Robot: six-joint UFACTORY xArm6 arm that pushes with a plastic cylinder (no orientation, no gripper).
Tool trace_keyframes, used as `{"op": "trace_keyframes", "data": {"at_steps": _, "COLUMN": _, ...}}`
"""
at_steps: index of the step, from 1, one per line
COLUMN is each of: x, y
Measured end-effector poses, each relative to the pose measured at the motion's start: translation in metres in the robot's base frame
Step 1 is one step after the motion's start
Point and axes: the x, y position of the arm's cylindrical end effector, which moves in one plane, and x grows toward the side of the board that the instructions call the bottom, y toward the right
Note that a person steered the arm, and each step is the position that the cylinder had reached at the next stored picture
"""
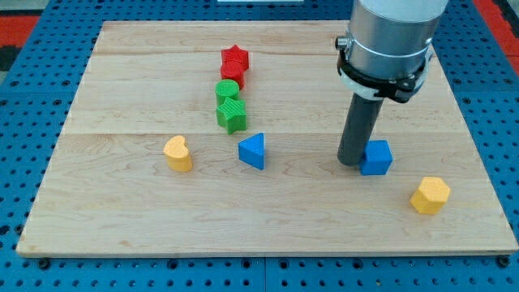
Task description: Slightly move the blue cube towards the right
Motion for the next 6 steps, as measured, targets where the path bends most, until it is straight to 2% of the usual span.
{"op": "trace_keyframes", "data": {"at_steps": 1, "x": 0.012, "y": 0.012}}
{"op": "trace_keyframes", "data": {"at_steps": 3, "x": -0.002, "y": -0.004}}
{"op": "trace_keyframes", "data": {"at_steps": 4, "x": -0.016, "y": 0.054}}
{"op": "trace_keyframes", "data": {"at_steps": 5, "x": -0.002, "y": 0.023}}
{"op": "trace_keyframes", "data": {"at_steps": 6, "x": 0.066, "y": -0.046}}
